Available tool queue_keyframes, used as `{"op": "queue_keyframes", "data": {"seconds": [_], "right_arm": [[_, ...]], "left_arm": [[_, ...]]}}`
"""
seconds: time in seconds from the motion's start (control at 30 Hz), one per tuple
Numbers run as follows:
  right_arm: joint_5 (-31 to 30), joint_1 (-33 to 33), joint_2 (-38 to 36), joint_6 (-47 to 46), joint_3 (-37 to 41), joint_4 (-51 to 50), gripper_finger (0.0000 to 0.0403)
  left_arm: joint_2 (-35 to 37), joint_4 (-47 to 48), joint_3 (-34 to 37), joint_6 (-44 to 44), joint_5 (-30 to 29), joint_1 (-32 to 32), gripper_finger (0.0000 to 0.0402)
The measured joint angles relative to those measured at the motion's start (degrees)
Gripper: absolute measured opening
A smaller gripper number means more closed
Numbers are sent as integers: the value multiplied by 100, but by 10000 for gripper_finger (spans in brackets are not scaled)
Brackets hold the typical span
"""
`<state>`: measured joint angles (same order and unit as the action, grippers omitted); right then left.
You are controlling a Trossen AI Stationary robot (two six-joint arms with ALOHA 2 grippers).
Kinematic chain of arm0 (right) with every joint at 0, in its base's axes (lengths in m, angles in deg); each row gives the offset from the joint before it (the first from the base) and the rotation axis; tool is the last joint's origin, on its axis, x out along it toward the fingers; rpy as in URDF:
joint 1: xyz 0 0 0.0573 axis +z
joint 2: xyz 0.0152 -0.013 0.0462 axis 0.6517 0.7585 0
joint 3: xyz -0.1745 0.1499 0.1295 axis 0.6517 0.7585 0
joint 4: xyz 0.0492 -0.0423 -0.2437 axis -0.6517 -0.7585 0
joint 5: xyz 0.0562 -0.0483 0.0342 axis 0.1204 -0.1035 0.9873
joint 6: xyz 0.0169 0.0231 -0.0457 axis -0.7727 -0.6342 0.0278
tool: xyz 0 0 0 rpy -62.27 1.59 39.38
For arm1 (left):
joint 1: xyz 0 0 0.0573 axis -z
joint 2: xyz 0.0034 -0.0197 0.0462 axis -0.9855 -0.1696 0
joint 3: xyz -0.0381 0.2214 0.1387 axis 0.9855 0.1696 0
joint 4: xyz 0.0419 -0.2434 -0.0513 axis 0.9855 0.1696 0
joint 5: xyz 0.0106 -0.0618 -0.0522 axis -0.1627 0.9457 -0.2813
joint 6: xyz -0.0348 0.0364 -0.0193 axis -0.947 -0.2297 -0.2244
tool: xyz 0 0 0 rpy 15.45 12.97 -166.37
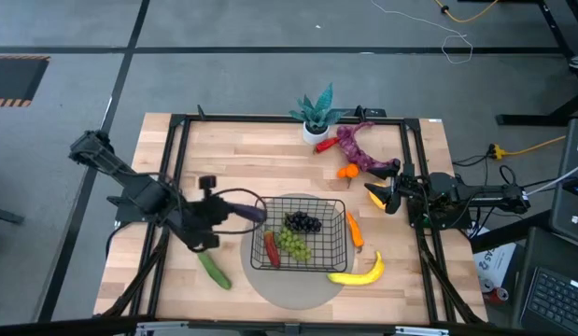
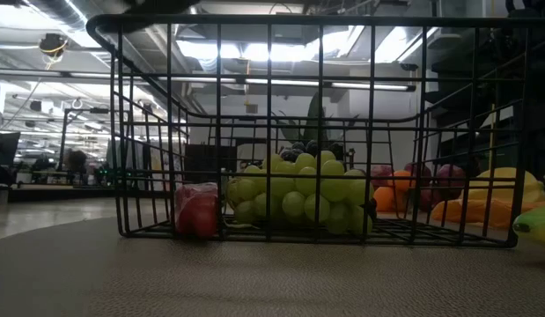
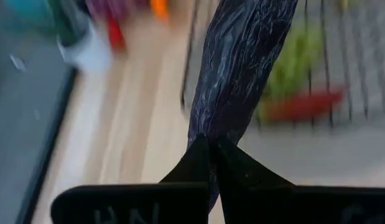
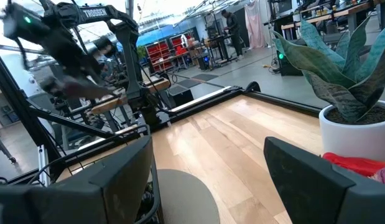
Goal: Build produce basket
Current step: Put the violet eggplant into the black wire basket, then put the green cucumber into the black wire basket
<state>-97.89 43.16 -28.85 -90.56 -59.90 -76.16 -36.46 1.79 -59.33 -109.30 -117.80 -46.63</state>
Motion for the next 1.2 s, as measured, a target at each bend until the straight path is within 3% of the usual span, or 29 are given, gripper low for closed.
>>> {"op": "queue_keyframes", "data": {"seconds": [0.17, 0.27, 0.4, 0.6, 0.87, 1.07, 1.2], "right_arm": [[-1, -1, 0, 0, 0, 0, 310], [1, -1, 0, 2, 0, 0, 310], [-1, -1, 0, 4, 0, 0, 310], [0, -1, 0, 22, 0, 0, 310], [0, 0, 0, 26, 0, -2, 310], [1, -1, 0, 26, 0, -2, 310], [1, -1, 0, 26, 0, -2, 310]], "left_arm": [[-55, -2310, 0, 1656, -258, -316, 0], [-152, -3352, -9, 2495, 80, -596, 0], [-319, -4069, -9, 3105, 730, -1034, 2], [-704, -4175, 0, 2683, 936, -1561, 56], [-653, -4256, -1, 2374, 939, -1589, 155], [-412, -4118, -4, 2370, 934, -1360, 166], [-141, -3466, -4, 1961, 761, -1166, 165]]}}
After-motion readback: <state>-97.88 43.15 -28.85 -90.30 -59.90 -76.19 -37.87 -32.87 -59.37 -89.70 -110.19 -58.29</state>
